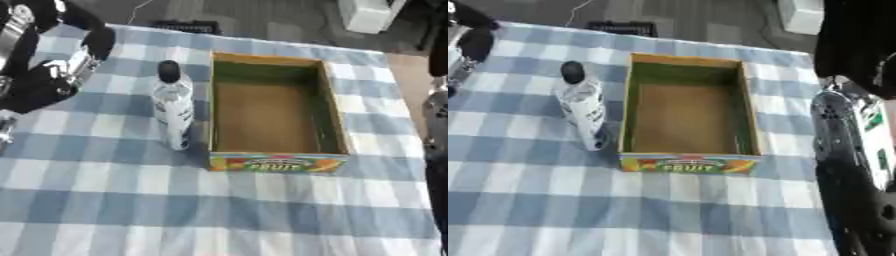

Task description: Pick up objects on the table and place them in the box.

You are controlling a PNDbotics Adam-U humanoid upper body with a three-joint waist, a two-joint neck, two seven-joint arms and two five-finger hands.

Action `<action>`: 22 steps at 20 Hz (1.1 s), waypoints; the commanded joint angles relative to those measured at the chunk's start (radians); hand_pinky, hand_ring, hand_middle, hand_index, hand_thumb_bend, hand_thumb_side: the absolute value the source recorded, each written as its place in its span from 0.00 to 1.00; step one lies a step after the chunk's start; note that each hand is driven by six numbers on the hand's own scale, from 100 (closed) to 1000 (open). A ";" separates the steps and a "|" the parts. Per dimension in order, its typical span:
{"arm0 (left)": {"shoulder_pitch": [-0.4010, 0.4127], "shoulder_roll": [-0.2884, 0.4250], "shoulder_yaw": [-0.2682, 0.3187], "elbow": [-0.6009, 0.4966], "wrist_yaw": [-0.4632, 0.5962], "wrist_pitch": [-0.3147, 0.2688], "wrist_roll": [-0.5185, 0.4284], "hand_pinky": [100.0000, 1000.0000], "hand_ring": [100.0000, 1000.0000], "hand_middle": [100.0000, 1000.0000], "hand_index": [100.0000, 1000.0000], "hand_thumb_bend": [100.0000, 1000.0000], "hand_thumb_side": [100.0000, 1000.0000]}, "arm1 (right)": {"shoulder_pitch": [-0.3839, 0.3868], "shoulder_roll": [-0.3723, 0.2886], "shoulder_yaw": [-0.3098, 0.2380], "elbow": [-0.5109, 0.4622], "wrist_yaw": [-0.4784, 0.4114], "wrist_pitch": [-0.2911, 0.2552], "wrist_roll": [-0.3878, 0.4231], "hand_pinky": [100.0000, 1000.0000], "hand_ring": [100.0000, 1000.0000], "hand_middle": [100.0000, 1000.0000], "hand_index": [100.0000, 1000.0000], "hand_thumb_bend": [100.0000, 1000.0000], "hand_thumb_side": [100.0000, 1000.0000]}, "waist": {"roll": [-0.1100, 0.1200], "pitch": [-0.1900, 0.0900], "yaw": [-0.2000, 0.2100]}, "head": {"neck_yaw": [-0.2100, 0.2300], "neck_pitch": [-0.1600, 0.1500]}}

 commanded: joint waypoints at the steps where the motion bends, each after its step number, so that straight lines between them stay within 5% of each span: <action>1: -0.023 -0.011 -0.008 -0.017 -0.004 0.015 0.018 0.63 0.61 0.85 1.00 0.28 0.68 | -0.013 -0.007 -0.001 -0.013 -0.003 0.003 0.002 0.34 0.37 0.46 0.62 0.00 0.77 | 0.006 -0.017 -0.002 | 0.011 0.002; 9: -0.020 -0.058 -0.041 -0.017 0.024 0.064 0.056 0.58 0.59 0.84 1.00 0.29 0.66 | -0.014 -0.005 0.000 -0.013 -0.005 0.004 0.005 0.34 0.37 0.46 0.62 0.00 0.77 | 0.003 -0.016 -0.003 | 0.013 -0.004; 22: -0.029 -0.078 -0.085 -0.017 -0.026 0.078 -0.021 0.67 0.69 0.87 1.00 0.43 0.67 | -0.016 -0.003 0.002 -0.013 -0.007 0.006 0.011 0.34 0.37 0.46 0.62 0.00 0.77 | 0.001 -0.014 -0.004 | 0.025 -0.012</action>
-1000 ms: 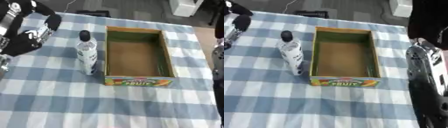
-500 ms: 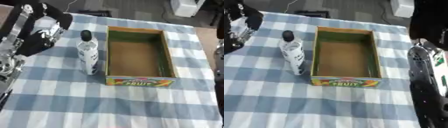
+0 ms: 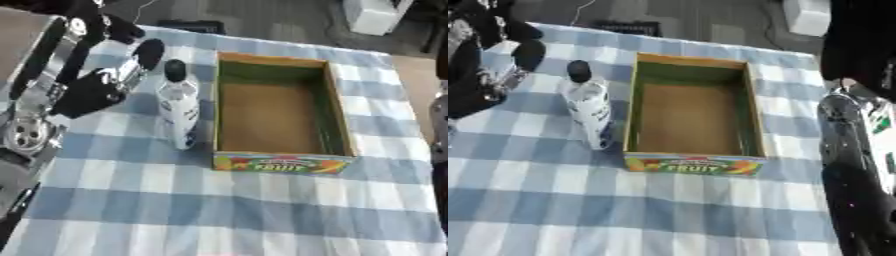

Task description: Pick up objects on the table and place them in the box.

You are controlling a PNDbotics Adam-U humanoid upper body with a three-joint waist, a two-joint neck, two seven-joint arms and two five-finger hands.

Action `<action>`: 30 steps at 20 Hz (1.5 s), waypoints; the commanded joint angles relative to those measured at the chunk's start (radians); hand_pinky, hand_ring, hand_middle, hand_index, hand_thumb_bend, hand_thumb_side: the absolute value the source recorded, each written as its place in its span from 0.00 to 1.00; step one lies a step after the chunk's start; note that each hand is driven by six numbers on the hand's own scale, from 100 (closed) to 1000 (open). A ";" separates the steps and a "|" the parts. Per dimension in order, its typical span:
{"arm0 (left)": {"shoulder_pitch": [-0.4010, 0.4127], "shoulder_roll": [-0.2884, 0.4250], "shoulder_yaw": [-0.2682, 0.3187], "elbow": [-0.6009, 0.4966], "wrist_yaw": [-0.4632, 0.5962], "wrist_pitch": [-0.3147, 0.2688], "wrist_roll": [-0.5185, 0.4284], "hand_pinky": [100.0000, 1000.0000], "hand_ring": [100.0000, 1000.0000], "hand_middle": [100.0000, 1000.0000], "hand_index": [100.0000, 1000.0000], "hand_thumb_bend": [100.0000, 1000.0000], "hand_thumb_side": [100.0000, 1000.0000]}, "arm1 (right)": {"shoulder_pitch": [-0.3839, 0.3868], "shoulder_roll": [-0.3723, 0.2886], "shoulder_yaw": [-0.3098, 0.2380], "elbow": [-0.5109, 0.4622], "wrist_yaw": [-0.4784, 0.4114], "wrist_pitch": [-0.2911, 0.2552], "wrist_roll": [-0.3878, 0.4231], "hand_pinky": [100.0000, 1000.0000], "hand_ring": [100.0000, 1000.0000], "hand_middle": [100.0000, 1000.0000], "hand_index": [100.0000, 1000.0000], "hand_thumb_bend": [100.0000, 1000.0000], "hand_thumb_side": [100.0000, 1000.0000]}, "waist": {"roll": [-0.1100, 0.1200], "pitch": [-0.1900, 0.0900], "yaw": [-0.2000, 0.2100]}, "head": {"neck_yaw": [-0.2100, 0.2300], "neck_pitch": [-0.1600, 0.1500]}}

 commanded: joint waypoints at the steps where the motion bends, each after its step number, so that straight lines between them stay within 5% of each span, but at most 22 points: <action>1: -0.017 -0.001 -0.004 -0.017 -0.008 0.003 -0.037 0.67 0.70 0.87 1.00 0.42 0.66 | -0.016 -0.003 -0.003 -0.013 -0.003 0.001 0.006 0.34 0.37 0.46 0.62 0.00 0.77 | 0.006 -0.014 -0.004 | 0.015 -0.011; 6: -0.026 -0.014 -0.010 -0.017 -0.020 0.020 -0.101 0.72 0.73 0.91 1.00 0.32 0.62 | -0.016 -0.001 -0.001 -0.013 -0.003 0.002 0.010 0.34 0.37 0.47 0.62 0.00 0.77 | 0.004 -0.013 -0.005 | 0.015 -0.020; 17: -0.030 -0.019 -0.019 -0.017 -0.051 0.025 -0.194 0.77 0.77 0.96 1.00 0.46 0.64 | -0.021 0.003 -0.003 -0.013 -0.006 0.004 0.008 0.34 0.37 0.47 0.62 0.00 0.77 | 0.004 -0.012 -0.007 | 0.012 -0.025; 30: -0.033 -0.017 -0.026 -0.017 -0.066 0.029 -0.253 0.80 0.80 0.98 1.00 0.45 0.67 | -0.021 0.003 -0.003 -0.013 -0.007 0.004 0.008 0.34 0.37 0.47 0.62 0.00 0.77 | 0.002 -0.013 -0.006 | 0.011 -0.032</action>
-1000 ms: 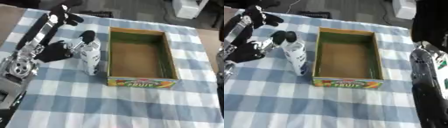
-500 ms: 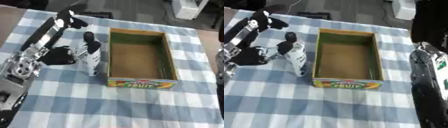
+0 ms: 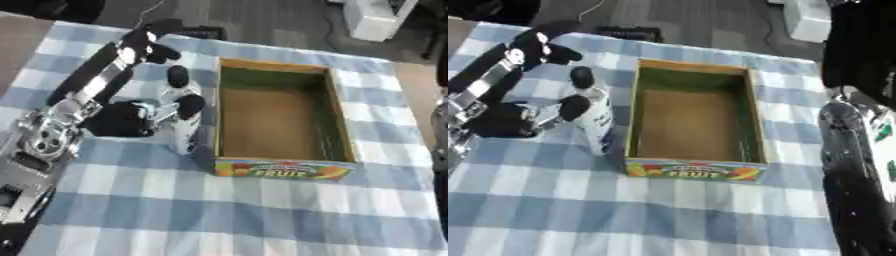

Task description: Pick up objects on the table and place them in the box.

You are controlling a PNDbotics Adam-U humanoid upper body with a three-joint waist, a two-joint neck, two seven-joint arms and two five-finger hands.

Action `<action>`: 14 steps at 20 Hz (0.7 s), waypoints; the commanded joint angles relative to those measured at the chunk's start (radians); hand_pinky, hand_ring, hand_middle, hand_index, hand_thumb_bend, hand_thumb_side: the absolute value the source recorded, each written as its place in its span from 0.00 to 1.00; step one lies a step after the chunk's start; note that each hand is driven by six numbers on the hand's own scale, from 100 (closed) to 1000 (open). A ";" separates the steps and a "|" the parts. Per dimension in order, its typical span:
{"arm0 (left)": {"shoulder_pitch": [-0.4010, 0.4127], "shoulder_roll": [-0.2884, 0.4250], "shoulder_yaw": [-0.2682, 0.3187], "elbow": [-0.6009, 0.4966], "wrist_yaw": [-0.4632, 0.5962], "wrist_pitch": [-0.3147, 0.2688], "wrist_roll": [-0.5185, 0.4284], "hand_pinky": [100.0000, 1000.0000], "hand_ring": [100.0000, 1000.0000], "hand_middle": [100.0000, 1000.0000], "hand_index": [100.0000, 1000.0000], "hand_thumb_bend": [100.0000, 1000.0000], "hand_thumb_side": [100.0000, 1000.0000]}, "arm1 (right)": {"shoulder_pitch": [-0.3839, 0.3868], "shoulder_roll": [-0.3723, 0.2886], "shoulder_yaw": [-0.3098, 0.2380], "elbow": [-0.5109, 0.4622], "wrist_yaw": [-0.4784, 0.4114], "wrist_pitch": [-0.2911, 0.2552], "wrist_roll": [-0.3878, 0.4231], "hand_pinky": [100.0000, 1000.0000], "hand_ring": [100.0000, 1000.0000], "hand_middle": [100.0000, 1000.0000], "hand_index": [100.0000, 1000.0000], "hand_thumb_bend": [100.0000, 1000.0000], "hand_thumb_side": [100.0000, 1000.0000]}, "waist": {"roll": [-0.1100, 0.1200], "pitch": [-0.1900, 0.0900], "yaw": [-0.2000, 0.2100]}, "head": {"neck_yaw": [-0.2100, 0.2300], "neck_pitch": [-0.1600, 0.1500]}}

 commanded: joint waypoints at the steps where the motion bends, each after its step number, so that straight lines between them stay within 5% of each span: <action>1: -0.016 0.008 -0.001 -0.017 -0.005 -0.001 -0.014 0.81 0.80 0.97 1.00 0.44 0.67 | -0.016 -0.005 -0.003 -0.013 -0.004 0.001 0.002 0.34 0.37 0.47 0.62 0.00 0.77 | 0.005 -0.013 -0.001 | 0.003 -0.014; 14: -0.053 0.053 -0.006 0.016 0.008 0.003 -0.062 0.81 0.79 0.96 1.00 0.43 0.68 | -0.018 -0.006 -0.002 -0.013 -0.006 0.004 0.005 0.34 0.37 0.47 0.62 0.00 0.77 | 0.008 -0.012 -0.002 | 0.006 -0.034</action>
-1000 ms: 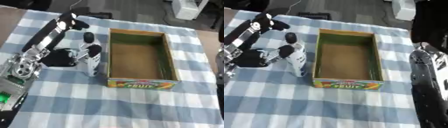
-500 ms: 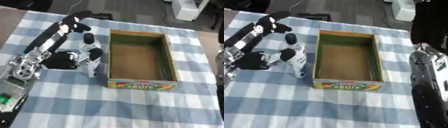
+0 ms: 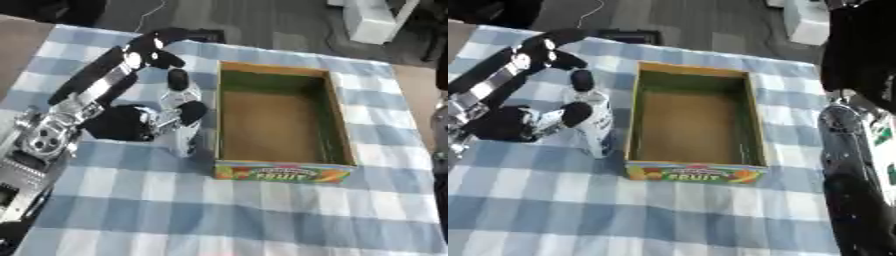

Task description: Pick up objects on the table and place them in the box.

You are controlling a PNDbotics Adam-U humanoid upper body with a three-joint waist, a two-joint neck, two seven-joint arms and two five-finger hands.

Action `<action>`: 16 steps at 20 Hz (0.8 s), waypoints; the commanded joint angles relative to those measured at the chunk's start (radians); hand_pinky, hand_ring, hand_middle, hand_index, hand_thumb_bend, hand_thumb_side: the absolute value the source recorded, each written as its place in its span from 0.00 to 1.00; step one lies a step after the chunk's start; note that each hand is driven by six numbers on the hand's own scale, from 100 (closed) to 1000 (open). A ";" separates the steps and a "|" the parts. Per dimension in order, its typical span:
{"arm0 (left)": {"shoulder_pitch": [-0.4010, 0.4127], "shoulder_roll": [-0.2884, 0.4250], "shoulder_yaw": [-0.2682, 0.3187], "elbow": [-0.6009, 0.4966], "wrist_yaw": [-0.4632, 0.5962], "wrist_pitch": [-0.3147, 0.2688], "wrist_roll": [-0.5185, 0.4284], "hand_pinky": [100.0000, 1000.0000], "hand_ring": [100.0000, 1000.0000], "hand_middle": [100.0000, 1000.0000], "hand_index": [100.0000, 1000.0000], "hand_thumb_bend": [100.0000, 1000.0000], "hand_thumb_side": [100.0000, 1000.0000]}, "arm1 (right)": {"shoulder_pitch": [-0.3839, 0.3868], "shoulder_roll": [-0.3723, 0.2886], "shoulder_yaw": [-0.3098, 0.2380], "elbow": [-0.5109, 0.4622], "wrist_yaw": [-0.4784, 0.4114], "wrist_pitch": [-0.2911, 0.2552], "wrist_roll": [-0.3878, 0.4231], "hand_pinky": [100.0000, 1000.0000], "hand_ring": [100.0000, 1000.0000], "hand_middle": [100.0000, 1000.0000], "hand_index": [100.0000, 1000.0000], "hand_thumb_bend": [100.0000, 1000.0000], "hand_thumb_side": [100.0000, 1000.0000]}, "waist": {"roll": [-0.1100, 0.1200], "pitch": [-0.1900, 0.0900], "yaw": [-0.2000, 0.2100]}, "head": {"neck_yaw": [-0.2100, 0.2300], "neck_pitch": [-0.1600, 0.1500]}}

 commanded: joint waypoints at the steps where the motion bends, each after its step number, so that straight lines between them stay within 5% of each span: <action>1: -0.021 0.026 -0.001 0.007 0.003 -0.003 -0.002 0.81 0.79 0.96 1.00 0.43 0.68 | -0.018 -0.005 -0.002 -0.013 -0.005 0.001 0.001 0.34 0.37 0.47 0.62 0.00 0.77 | 0.008 -0.012 -0.002 | 0.005 -0.020; 16: -0.046 0.024 -0.014 0.066 -0.017 -0.029 0.013 0.81 0.79 0.95 1.00 0.42 0.68 | -0.020 -0.003 -0.001 -0.013 -0.007 0.002 0.004 0.34 0.37 0.47 0.62 0.00 0.77 | 0.006 -0.010 -0.004 | 0.008 -0.025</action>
